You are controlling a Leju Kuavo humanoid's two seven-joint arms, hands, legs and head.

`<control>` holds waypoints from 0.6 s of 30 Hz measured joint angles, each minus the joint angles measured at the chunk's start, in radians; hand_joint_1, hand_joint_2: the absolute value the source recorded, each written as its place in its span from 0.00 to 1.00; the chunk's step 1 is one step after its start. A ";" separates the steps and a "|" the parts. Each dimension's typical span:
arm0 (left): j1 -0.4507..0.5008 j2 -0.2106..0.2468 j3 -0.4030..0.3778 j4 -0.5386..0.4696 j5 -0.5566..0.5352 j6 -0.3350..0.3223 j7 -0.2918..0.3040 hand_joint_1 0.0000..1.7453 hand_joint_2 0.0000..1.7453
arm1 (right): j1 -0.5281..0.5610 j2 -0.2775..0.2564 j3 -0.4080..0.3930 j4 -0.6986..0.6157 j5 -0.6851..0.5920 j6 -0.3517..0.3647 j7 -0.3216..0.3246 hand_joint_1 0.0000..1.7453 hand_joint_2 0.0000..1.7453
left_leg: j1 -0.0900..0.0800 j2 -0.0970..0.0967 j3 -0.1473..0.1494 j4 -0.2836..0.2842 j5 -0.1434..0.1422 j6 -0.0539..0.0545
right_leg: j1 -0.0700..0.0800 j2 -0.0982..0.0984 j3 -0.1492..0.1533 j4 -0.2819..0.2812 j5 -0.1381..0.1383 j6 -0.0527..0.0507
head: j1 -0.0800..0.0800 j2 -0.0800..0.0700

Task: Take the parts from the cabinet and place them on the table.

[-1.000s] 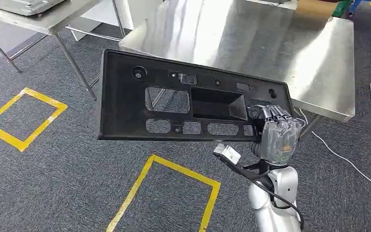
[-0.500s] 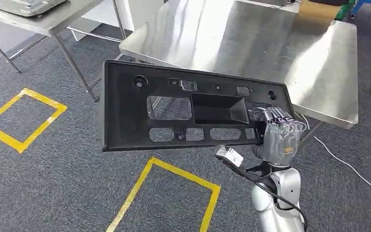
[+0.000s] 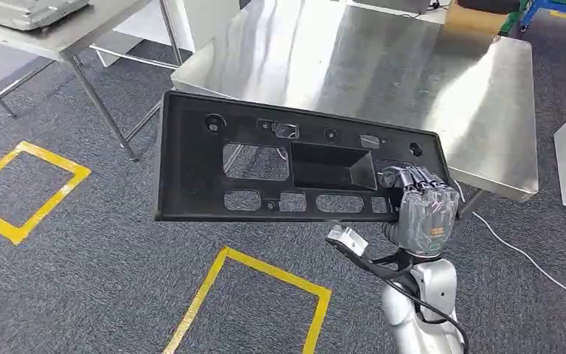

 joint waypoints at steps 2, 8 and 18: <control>0.002 0.000 0.000 0.000 0.000 0.000 0.000 0.00 1.00 | 0.004 0.000 0.000 -0.003 0.000 0.000 0.000 0.98 1.00 | -0.005 -0.001 0.006 -0.007 -0.002 0.014 | 0.000 -0.001 0.003 -0.009 -0.006 0.014 | -0.001 0.000; 0.002 0.000 0.000 0.000 -0.001 -0.005 -0.002 0.00 1.00 | 0.018 -0.009 0.000 -0.008 0.003 0.000 0.004 0.98 1.00 | -0.011 -0.001 0.042 -0.019 -0.021 0.046 | 0.004 -0.012 -0.183 0.318 -0.102 -0.002 | 0.003 0.000; 0.005 -0.002 0.000 -0.001 -0.018 -0.016 -0.013 0.00 1.00 | 0.022 -0.026 -0.001 -0.011 0.024 0.000 0.042 0.98 1.00 | -0.014 -0.003 0.092 -0.008 -0.085 0.011 | 0.001 -0.008 -0.043 -0.005 0.054 -0.021 | 0.004 0.000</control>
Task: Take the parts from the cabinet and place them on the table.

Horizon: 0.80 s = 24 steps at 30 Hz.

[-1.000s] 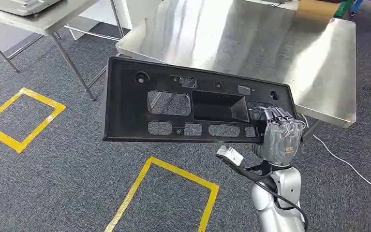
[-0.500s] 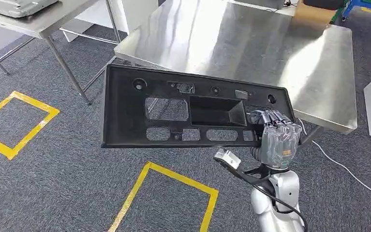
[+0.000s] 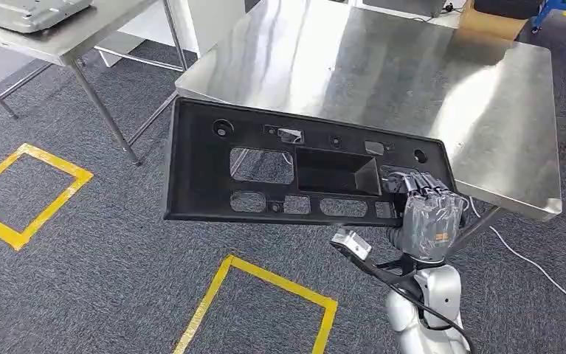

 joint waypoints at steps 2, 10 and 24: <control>0.000 -0.001 0.000 0.000 -0.004 -0.003 -0.001 0.00 1.00 | 0.000 -0.003 -0.003 -0.001 0.014 0.000 0.015 0.98 1.00 | 0.005 0.000 -0.043 0.095 -0.037 -0.016 | 0.002 -0.002 0.016 -0.004 -0.011 -0.017 | -0.008 0.000; 0.006 0.007 -0.004 0.000 -0.043 -0.024 -0.003 0.00 1.00 | 0.078 -0.020 -0.025 -0.053 0.051 0.000 0.057 0.98 1.00 | 0.032 0.001 -0.106 0.027 0.118 -0.037 | -0.002 0.005 0.073 -0.005 -0.070 -0.002 | -0.009 0.000; 0.002 0.012 -0.009 0.000 -0.064 -0.027 -0.002 0.00 1.00 | 0.161 -0.047 -0.058 -0.131 0.072 0.000 0.080 0.98 1.00 | 0.009 -0.002 -0.004 -0.009 0.028 0.031 | 0.005 -0.002 -0.071 0.127 -0.049 0.053 | -0.009 0.000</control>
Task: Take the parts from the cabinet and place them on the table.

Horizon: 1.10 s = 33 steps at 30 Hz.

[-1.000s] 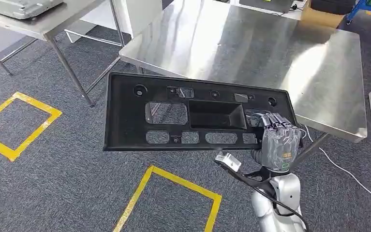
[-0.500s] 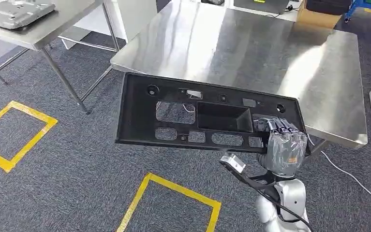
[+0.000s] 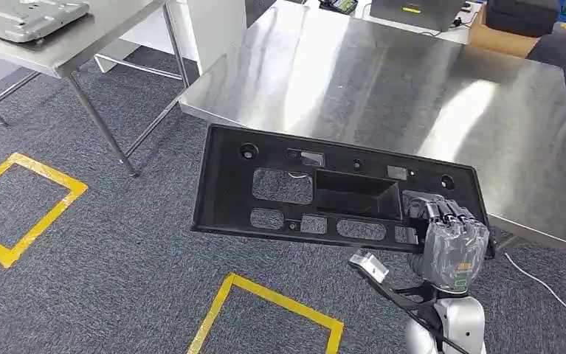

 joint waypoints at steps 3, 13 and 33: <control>-0.003 0.000 0.000 0.000 -0.002 0.000 0.000 0.00 1.00 | 0.002 -0.002 0.000 -0.005 -0.001 0.000 0.001 0.98 1.00 | -0.012 -0.001 0.012 0.008 -0.030 -0.015 | 0.004 -0.006 0.044 -0.110 0.057 -0.023 | 0.006 0.000; -0.001 0.002 -0.001 -0.001 -0.006 0.000 0.002 0.00 1.00 | -0.004 -0.003 -0.003 -0.011 -0.005 0.000 0.003 0.98 1.00 | 0.012 0.004 -0.185 0.307 -0.100 -0.059 | -0.004 0.001 0.103 -0.119 0.011 -0.075 | -0.004 0.000; -0.003 0.006 -0.001 0.000 -0.026 -0.007 -0.006 0.00 1.00 | -0.008 -0.008 -0.008 -0.010 -0.014 0.001 0.014 0.98 1.00 | -0.010 -0.006 0.014 0.007 -0.030 -0.014 | -0.001 -0.006 0.035 -0.111 0.066 -0.007 | 0.000 0.000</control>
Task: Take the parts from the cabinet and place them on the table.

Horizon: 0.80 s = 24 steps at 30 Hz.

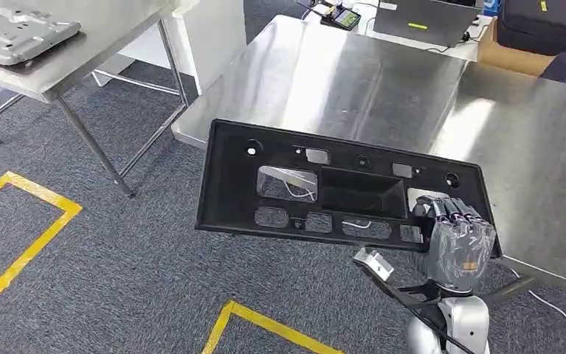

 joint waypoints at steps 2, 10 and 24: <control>-0.002 0.000 0.000 0.000 -0.006 -0.001 -0.001 0.00 1.00 | -0.003 0.002 0.000 0.000 0.000 0.001 0.004 0.98 1.00 | 0.005 0.004 0.006 -0.006 -0.007 -0.011 | 0.003 0.000 0.001 0.002 -0.009 -0.020 | -0.006 0.000; -0.009 0.002 0.000 0.000 -0.008 -0.002 0.000 0.00 1.00 | -0.021 0.009 -0.003 -0.001 0.002 0.008 0.005 0.98 1.00 | 0.020 0.009 -0.197 0.319 -0.098 -0.048 | -0.008 0.006 0.056 -0.009 -0.046 -0.066 | -0.006 0.000; -0.006 0.003 0.001 0.000 -0.007 -0.004 -0.005 0.00 1.00 | -0.039 0.005 -0.005 0.012 -0.022 0.013 -0.011 0.98 1.00 | 0.013 0.007 -0.053 -0.010 0.055 0.019 | 0.000 0.006 -0.077 0.279 -0.183 -0.029 | -0.005 0.000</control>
